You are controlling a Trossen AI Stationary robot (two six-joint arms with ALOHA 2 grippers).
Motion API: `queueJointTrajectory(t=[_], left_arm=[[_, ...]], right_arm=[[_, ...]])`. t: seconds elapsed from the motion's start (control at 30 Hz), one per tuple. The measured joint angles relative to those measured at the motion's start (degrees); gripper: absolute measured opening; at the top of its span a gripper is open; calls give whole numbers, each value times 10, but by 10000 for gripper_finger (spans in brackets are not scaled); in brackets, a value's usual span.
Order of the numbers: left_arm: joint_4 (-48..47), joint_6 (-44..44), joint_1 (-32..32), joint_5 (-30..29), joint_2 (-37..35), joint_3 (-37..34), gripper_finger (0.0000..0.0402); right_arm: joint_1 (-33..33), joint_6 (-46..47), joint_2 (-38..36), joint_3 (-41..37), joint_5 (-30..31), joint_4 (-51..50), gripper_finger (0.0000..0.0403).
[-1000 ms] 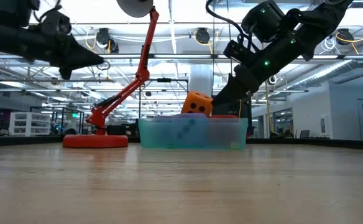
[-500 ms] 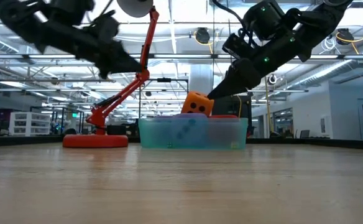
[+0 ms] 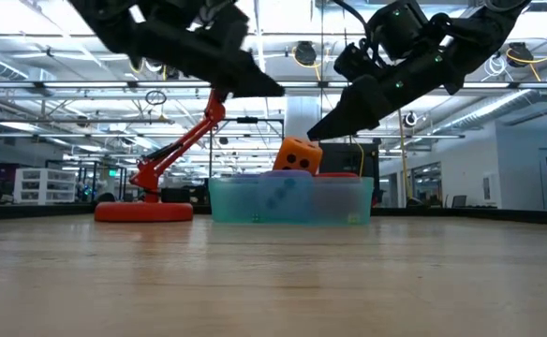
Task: Pick & Place Dice
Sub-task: Put the small red die into the blue bin, then put the small light green die into the blue bin
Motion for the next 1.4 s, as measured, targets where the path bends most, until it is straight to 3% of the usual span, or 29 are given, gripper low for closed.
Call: queueJointTrajectory(t=[0.17, 0.43, 0.6, 1.0, 1.17, 1.4], left_arm=[[-10, 24, 16, 19, 59, 63, 3], [-110, 53, 50, 74, 136, 165, 2], [-132, 84, 62, 119, 160, 202, 4], [-190, 95, 109, 138, 180, 216, 7], [-209, 115, 106, 128, 146, 216, 3], [-317, 124, 79, 127, -14, 210, 2]], right_arm=[[-5, 0, 0, 0, -1, 0, 318], [-13, 21, 0, 0, -3, 2, 318], [-24, 21, 0, 0, -31, 7, 318], [-33, 22, 0, 0, -26, 40, 315], [-48, 28, -1, 0, -32, 40, 315], [-62, 34, -32, -4, -31, 17, 287]])
